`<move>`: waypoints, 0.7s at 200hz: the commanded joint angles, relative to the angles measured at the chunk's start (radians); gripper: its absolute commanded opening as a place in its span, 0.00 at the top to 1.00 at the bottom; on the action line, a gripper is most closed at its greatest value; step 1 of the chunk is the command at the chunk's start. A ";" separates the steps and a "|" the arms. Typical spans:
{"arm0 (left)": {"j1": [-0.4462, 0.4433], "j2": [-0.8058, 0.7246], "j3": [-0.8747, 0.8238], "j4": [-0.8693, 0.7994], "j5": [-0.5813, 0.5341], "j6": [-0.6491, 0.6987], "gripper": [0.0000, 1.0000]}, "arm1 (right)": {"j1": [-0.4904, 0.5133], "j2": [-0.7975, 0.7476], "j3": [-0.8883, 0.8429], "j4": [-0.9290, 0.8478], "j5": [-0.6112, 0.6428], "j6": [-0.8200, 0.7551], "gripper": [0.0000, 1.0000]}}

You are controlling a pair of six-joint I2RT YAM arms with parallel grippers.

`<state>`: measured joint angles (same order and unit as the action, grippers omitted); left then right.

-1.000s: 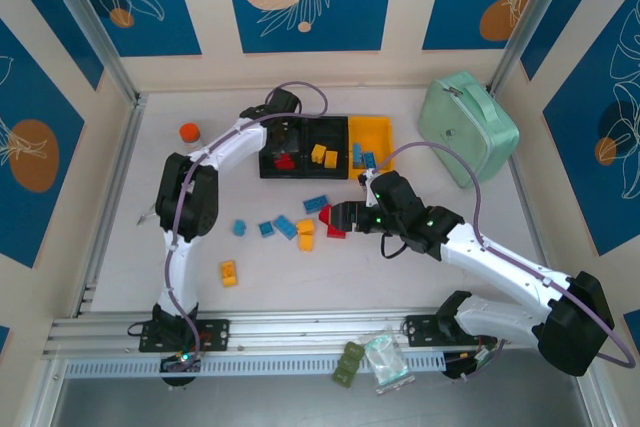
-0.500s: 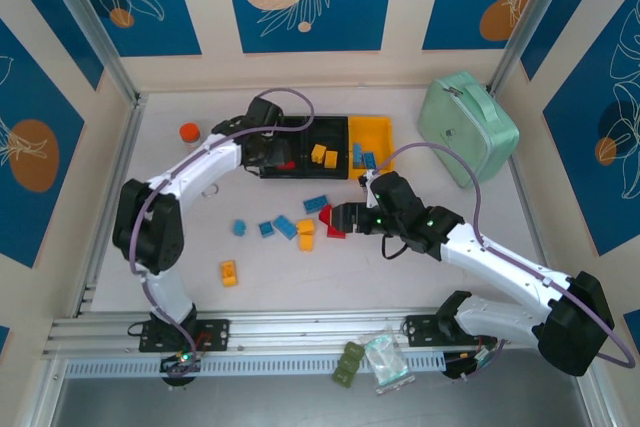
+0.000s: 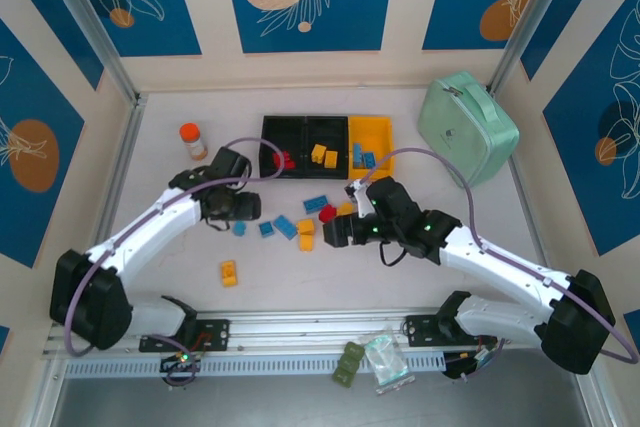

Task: Sort the legos into containers by color
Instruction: Pick up the lego from the bottom-left of the table.

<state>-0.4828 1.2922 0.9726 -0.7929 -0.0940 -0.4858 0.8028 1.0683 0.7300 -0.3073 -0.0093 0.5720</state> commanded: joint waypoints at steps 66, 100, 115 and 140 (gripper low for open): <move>-0.126 -0.139 -0.288 -0.144 0.005 -0.294 0.30 | 0.140 0.116 0.037 0.030 -0.032 -0.084 0.23; -0.146 -0.124 -0.345 -0.093 -0.031 -0.364 0.31 | 0.153 0.121 0.042 0.039 -0.024 -0.081 0.23; -0.147 -0.113 -0.377 -0.054 -0.027 -0.372 0.34 | 0.154 0.118 0.044 0.034 -0.017 -0.084 0.23; -0.147 -0.076 -0.407 -0.003 -0.019 -0.379 0.46 | 0.154 0.111 0.038 0.032 -0.008 -0.082 0.23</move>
<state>-0.6205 1.1873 0.5934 -0.8448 -0.0990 -0.8253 0.9501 1.1839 0.7403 -0.2893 -0.0265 0.5041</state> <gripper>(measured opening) 0.589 0.771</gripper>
